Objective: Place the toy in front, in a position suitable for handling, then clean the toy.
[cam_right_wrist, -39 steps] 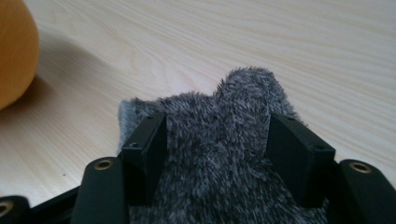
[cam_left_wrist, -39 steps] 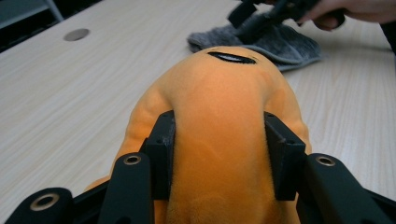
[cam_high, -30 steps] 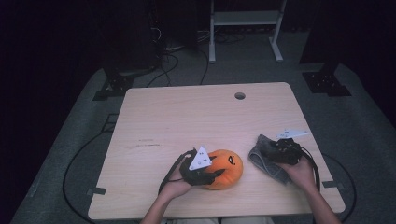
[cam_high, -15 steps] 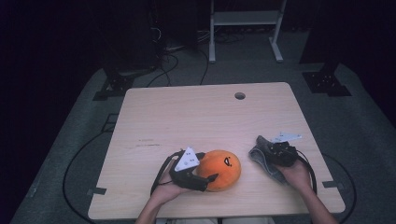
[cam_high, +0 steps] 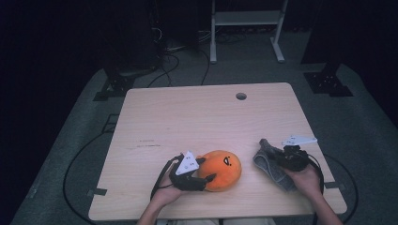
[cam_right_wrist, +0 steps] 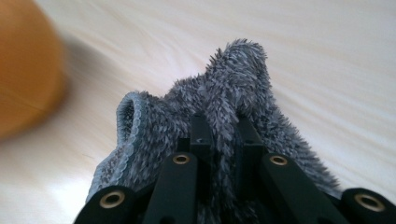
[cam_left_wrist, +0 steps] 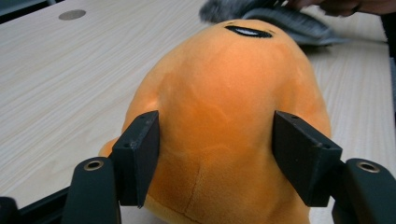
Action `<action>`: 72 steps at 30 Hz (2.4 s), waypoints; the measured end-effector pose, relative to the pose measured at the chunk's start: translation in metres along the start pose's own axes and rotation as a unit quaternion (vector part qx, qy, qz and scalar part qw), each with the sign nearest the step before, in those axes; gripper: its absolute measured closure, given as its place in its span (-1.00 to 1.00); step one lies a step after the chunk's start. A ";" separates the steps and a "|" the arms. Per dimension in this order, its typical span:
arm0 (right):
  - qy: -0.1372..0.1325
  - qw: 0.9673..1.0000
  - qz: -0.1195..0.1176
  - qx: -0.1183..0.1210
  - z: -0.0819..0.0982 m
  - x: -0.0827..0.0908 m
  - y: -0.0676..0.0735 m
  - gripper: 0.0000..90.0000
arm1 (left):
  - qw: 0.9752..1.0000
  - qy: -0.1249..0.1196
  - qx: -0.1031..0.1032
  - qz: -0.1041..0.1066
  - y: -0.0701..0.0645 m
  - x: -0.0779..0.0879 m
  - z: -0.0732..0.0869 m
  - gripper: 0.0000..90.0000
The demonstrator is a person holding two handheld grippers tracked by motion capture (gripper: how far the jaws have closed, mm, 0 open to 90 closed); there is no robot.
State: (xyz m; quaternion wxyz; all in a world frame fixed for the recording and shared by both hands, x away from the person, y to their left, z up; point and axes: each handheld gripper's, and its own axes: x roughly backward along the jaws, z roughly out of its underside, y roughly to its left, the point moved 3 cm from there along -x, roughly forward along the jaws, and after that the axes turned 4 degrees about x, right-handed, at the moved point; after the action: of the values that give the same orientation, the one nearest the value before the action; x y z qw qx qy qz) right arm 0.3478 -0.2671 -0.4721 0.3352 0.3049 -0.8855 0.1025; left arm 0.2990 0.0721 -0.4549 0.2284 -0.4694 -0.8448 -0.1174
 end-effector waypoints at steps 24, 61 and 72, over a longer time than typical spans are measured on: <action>-0.130 0.969 -0.152 0.146 -0.042 0.036 0.115 0.78 | 1.000 -0.004 -0.001 -0.005 0.004 -0.005 0.003 -0.24; -0.055 0.987 -0.063 0.135 -0.025 0.009 0.088 0.81 | 1.000 0.003 -0.007 -0.016 0.003 -0.013 0.002 -0.24; -0.080 0.981 -0.120 0.131 -0.032 0.006 0.103 0.81 | 1.000 0.003 -0.002 -0.013 0.004 -0.012 0.003 -0.24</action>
State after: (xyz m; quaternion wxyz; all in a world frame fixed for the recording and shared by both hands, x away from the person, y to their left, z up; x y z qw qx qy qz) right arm 0.2986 -0.1765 -0.4415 0.2304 0.4573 -0.8453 0.1526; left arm 0.3073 0.0662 -0.4635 0.2280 -0.4588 -0.8499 -0.1233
